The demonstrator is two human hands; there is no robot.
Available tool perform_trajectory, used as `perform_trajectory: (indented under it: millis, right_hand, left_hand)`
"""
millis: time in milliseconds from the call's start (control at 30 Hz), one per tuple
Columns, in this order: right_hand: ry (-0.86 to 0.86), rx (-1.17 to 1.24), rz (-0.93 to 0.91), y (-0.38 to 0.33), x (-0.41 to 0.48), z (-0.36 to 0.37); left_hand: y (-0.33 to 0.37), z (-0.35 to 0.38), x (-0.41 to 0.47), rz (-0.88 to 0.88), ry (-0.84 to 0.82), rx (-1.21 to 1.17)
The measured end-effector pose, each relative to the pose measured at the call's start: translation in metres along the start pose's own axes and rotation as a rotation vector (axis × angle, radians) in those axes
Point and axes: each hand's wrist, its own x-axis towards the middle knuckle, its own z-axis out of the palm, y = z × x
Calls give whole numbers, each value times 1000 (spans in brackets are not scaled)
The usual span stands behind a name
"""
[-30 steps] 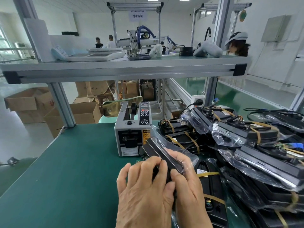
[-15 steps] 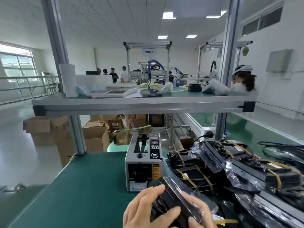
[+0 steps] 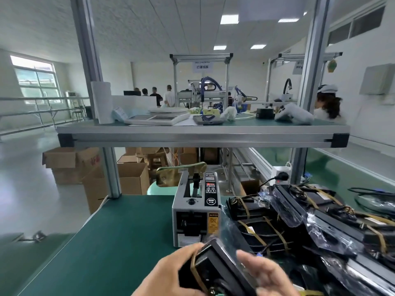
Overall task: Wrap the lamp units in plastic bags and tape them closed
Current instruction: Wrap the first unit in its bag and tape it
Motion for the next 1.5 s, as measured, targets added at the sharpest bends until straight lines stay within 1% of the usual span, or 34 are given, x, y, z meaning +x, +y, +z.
perform_trajectory:
  millis: [33,67,100,133,167,233,267,300,433,600,733,800,900,967,1000,1067,1100,1167,1233,1333,1400,1500]
  right_hand:
    - [-26,49,-16,-7,-6,16]
    - [100,-115,41,-3,-19,2]
    - [160,-217,63,-10,-15,3]
    - [54,-282,109,-16,-11,9]
    - [-16,-340,152,-22,-8,13]
    - [-103,-369,291,-24,-3,7]
    - [-130,-346,343,-20,-1,7]
    - [-140,-311,382,-22,-1,12]
    - [-83,-246,436,-10,-5,10]
    - [-76,-260,467,-5,-16,16]
    - [-89,-133,467,4,-25,16]
    - [-74,-91,461,4,-28,18]
    - [-10,-171,407,4,-35,23]
    - [31,-269,359,3,-41,29]
    - [71,-316,343,5,-45,30]
    - [209,-364,294,10,-53,32]
    - [273,-375,272,13,-56,33]
    - [315,-410,253,20,-59,37]
    - [325,-433,250,22,-58,41]
    - [282,-477,260,21,-54,43]
    - [273,-514,264,23,-54,42]
    - [292,-587,253,26,-56,37]
  left_hand:
    - [-3,-2,2,31,24,73]
    - [-7,-4,7,39,12,180]
    - [-9,-6,11,49,1,291]
    - [-9,-6,15,65,-39,403]
    - [-7,-4,20,69,-80,462]
    - [-3,1,27,105,-141,513]
    - [-3,4,31,114,-161,540]
    - [-6,6,34,104,-170,571]
    - [-17,19,35,48,-205,737]
    - [-18,23,28,33,-173,773]
    - [-22,24,21,44,-136,783]
    - [-20,22,20,38,-145,800]
    - [-18,21,20,12,-158,803]
    - [-18,16,17,-6,-123,688]
    - [-19,11,16,-26,-52,550]
    - [-25,1,18,-111,161,250]
    - [-27,-2,23,-184,267,130]
    - [-30,-1,41,-353,459,-65]
    - [-36,3,65,-506,567,-291]
    - [-47,4,94,-736,583,-654]
    - [-53,4,105,-849,551,-775]
    - [-56,5,114,-917,504,-858]
